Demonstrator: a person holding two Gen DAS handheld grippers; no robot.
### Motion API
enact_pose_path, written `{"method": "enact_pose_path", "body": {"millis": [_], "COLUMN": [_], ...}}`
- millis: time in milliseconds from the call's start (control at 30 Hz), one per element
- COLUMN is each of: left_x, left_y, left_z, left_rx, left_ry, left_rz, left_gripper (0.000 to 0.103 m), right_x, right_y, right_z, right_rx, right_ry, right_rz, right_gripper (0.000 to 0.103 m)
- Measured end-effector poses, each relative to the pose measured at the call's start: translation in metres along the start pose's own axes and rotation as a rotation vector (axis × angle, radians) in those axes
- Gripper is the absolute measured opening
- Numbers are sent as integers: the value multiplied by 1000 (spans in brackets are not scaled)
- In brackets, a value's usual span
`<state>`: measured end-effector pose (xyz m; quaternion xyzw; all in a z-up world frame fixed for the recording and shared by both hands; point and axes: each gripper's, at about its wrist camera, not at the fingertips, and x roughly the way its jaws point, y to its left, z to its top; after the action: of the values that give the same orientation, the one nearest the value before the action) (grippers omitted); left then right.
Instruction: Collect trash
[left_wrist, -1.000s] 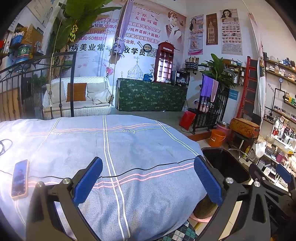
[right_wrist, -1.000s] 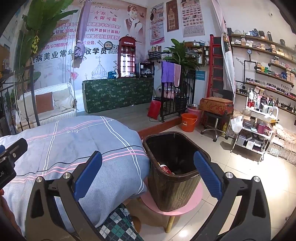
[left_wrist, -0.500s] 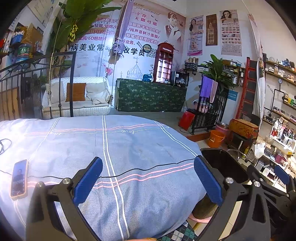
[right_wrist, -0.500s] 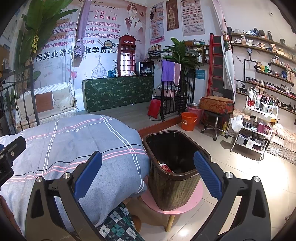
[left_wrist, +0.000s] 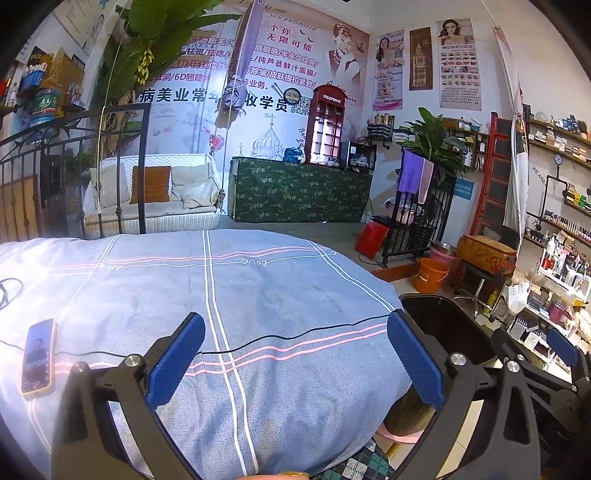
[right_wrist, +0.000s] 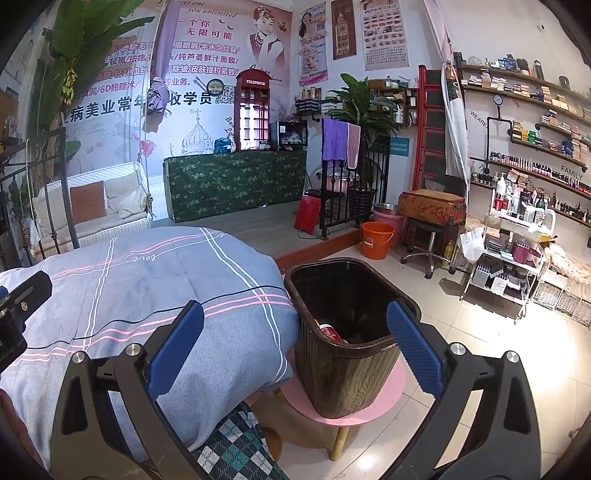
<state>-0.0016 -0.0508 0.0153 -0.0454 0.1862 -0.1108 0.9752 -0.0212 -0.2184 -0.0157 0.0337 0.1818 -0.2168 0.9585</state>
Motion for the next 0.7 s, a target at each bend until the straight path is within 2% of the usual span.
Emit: {"method": "enact_pose_path", "body": {"millis": [700], "left_x": [0], "left_y": [3], "left_z": [-1], "left_rx": [-5], "left_ry": [-2], "left_rz": [4], "left_gripper": [98], "right_x": [0], "right_y": [0], "right_z": [-6], "right_rx": [0], "right_ry": [8], "right_rz": [-1], "right_gripper": [98]}}
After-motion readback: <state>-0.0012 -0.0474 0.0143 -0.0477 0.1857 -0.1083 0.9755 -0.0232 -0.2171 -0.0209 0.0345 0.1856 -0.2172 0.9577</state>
